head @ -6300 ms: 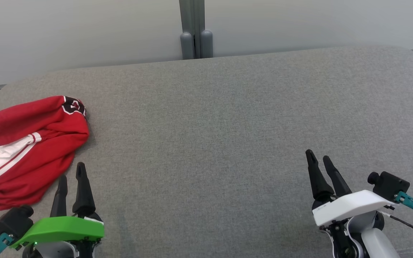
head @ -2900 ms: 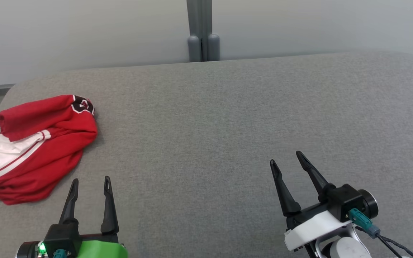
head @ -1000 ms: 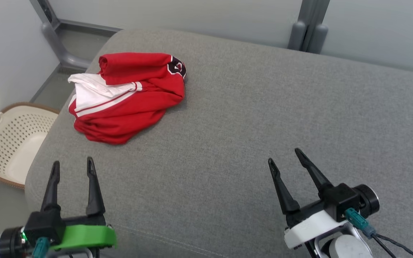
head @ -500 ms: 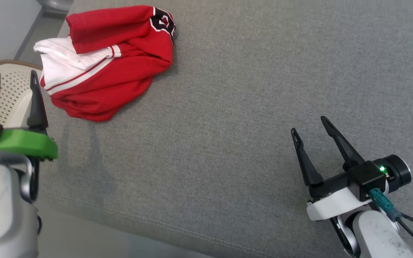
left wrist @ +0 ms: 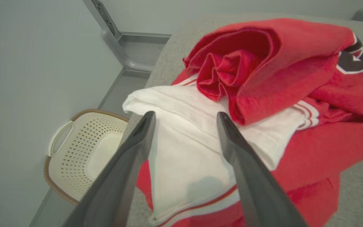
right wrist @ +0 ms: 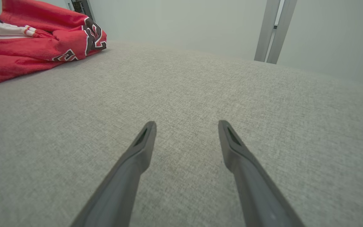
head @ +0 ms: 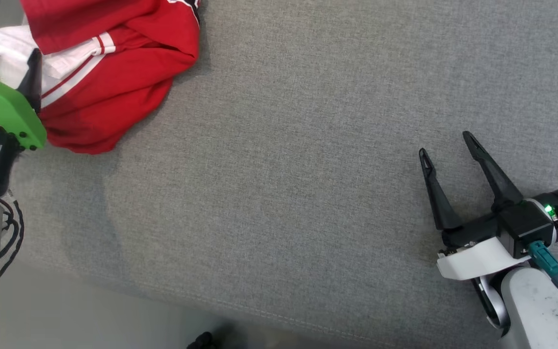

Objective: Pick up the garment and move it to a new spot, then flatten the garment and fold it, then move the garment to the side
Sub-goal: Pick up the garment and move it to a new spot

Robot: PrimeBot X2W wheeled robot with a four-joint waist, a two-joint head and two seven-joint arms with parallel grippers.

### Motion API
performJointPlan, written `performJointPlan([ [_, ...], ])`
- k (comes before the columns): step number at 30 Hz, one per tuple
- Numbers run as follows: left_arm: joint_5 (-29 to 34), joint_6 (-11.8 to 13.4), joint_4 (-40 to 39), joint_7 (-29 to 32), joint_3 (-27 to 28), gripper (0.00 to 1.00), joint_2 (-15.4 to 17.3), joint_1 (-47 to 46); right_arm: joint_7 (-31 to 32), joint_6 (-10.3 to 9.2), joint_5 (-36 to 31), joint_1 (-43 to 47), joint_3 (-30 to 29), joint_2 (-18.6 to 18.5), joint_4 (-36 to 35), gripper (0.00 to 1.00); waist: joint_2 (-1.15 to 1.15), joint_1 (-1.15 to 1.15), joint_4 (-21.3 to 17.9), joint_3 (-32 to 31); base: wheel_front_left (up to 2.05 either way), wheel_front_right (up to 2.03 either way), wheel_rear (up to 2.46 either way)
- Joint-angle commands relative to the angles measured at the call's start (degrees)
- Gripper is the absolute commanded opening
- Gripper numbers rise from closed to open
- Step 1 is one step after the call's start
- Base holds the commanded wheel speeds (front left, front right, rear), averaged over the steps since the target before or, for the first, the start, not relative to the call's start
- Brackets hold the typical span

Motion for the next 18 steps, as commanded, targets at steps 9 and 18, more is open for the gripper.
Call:
performJointPlan([
  [9,-9.49,-0.08,4.04,2.66,-10.49,1.00,-0.55,-2.40,-0.03,0.02,-1.05,-1.36,-1.17,-0.83,-0.70,1.00,0.00,-0.01,-0.64,4.84,0.00,0.00,0.00],
  [18,-13.51,-0.08,3.03,-12.48,-16.99,0.00,5.28,-5.57,0.01,0.03,-0.40,-1.73,-0.32,0.39,0.71,1.00,0.00,-0.01,-1.46,2.06,0.00,0.00,0.00],
])
